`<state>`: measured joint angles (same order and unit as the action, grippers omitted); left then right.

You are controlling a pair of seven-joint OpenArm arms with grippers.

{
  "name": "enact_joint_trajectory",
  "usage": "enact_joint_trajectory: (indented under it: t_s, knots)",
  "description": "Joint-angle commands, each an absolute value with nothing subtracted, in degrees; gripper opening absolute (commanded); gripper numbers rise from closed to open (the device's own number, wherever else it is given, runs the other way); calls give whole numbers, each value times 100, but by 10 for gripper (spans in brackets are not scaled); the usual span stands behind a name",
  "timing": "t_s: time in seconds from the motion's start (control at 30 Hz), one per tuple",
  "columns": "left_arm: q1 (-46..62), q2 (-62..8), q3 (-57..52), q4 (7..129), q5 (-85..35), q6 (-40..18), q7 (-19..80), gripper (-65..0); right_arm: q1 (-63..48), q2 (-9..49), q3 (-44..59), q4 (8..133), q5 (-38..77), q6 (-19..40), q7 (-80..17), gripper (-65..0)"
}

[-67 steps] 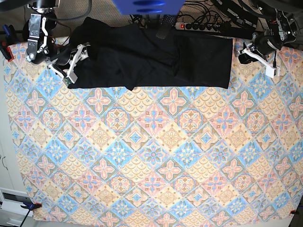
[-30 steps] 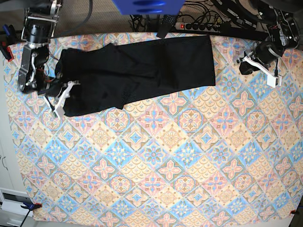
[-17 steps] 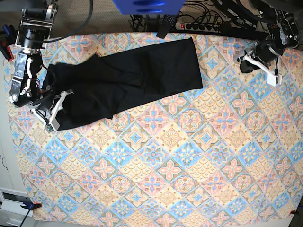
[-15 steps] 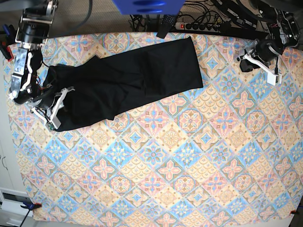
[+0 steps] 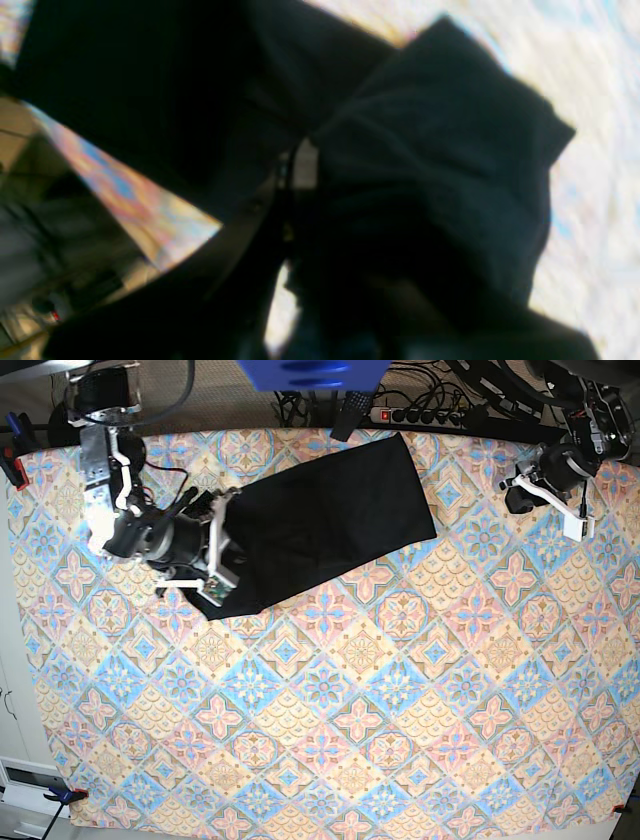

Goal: Fold the T-shirt properly
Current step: 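Fold the lifted end with the right gripper over toward the left gripper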

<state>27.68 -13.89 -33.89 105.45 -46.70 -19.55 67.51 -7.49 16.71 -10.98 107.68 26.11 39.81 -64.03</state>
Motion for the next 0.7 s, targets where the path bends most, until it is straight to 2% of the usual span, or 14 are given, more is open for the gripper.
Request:
enact_joint_trajectory:
  t_s: [0.0, 0.33, 0.67]
  knots:
    - [2782, -1455, -3424, 10642, -4752, -1982, 6677, -643, -673, 1657, -1200, 10905, 2730, 4000, -6273, -644]
    - [2747, -1446, -3415, 10633, -4743, -1982, 6677, -643, -611, 1033, -2466, 11002, 2703, 4000, -6273, -643]
    - [2738, -1420, -3407, 10607, -4725, -1982, 6677, -643, 84, 901, -3257, 11099, 2677, 4000, -6273, -643]
